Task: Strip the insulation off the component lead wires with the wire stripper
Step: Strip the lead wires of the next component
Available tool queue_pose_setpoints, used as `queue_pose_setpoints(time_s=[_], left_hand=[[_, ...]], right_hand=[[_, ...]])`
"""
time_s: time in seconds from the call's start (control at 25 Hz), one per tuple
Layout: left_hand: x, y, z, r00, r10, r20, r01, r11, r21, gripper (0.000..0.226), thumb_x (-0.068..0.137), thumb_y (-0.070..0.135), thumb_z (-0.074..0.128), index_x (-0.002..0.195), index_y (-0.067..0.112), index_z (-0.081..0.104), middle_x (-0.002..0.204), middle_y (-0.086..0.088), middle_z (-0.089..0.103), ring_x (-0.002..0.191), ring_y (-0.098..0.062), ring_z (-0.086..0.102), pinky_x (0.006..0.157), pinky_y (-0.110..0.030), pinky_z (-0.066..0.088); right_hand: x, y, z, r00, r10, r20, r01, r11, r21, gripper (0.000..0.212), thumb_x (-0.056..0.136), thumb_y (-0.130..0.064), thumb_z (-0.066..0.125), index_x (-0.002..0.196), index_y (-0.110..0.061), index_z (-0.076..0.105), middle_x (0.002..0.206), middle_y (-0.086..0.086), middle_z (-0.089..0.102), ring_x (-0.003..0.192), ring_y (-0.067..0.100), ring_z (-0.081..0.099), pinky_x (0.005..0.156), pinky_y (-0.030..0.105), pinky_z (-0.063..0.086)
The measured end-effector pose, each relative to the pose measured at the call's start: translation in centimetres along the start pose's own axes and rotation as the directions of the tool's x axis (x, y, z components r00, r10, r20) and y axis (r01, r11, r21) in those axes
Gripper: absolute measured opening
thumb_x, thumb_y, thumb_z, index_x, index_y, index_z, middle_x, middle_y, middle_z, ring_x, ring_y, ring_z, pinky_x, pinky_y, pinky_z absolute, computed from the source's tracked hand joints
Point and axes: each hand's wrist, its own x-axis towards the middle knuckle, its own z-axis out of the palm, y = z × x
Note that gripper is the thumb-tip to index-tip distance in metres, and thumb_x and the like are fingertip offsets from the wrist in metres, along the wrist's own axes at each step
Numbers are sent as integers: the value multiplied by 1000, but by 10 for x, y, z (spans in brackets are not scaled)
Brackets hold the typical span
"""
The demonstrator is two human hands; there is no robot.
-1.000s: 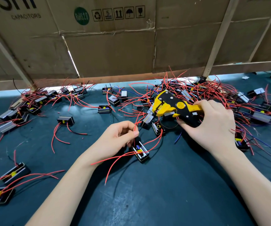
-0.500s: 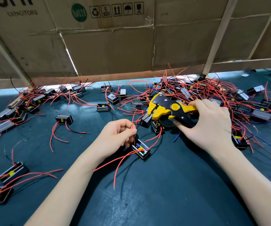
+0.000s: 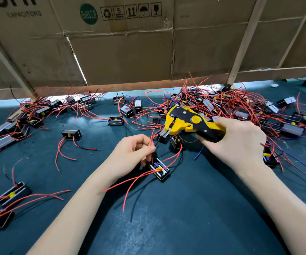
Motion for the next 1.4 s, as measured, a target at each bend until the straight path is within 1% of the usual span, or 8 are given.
queue_pose_setpoints(time_s=[0.2, 0.36, 0.48, 0.6, 0.72, 0.88, 1.0, 1.4], left_hand=[[2, -4, -5, 989, 20, -145, -25, 999, -34, 14, 96, 1, 54, 85, 9, 58, 58, 5, 62, 48, -8, 54, 56, -25, 43], [8, -3, -10, 948, 108, -298, -182, 955, -234, 35, 95, -9, 50, 126, 7, 45, 112, -6, 69, 99, -13, 69, 81, -19, 52], [6, -2, -37, 812, 249, -529, -257, 965, 60, 40, 90, -11, 54, 124, 11, 52, 109, -2, 68, 97, -8, 63, 86, -15, 48], [-5, -10, -77, 618, 403, -675, 6, 856, 517, 54, 72, -15, 47, 114, 14, 64, 105, -4, 69, 103, -21, 59, 92, -31, 45], [-8, -27, -104, 683, 234, -691, 406, 666, 626, 53, 75, -12, 53, 120, 14, 65, 117, -17, 66, 115, -40, 46, 96, -46, 39], [-4, -39, -103, 782, 168, -601, 420, 571, 706, 27, 84, 3, 64, 109, 11, 71, 118, -20, 65, 113, -44, 50, 93, -48, 43], [-4, -43, -106, 774, 199, -601, 481, 433, 762, 40, 81, -1, 63, 119, 12, 66, 121, -18, 63, 115, -43, 45, 88, -47, 38], [-3, -50, -111, 714, 193, -674, 452, 608, 653, 59, 71, -19, 50, 121, 10, 64, 102, -27, 65, 103, -44, 55, 86, -46, 43]], right_hand=[[2, 6, 7, 1000, 24, 13, -24, 1000, 1, 54, 68, -55, 78, 99, -13, 65, 91, 8, 63, 92, 34, 58, 82, 42, 36], [4, 8, 6, 997, 73, -4, -73, 996, 51, 51, 67, -54, 78, 97, -15, 64, 90, 5, 62, 95, 32, 58, 81, 42, 36], [4, 6, 6, 997, 68, 36, -70, 996, 57, 52, 68, -56, 76, 98, -15, 64, 93, 5, 63, 98, 32, 57, 84, 42, 36], [3, 5, 5, 998, 51, 47, -53, 998, 46, 53, 68, -57, 75, 99, -16, 65, 93, 5, 63, 96, 32, 57, 84, 42, 35], [3, 4, 5, 997, 42, 62, -45, 998, 42, 54, 69, -57, 74, 101, -15, 65, 94, 6, 63, 96, 32, 57, 84, 41, 34], [3, 5, 5, 998, 27, 58, -30, 998, 51, 53, 68, -53, 79, 102, -15, 66, 95, 6, 64, 96, 33, 57, 84, 41, 34], [2, 6, 6, 997, 20, 68, -24, 998, 51, 54, 67, -52, 79, 103, -14, 66, 96, 6, 64, 97, 33, 57, 84, 40, 34], [3, 7, 7, 997, 23, 77, -26, 999, 36, 53, 68, -55, 76, 101, -14, 66, 94, 6, 64, 96, 32, 57, 81, 40, 33]])
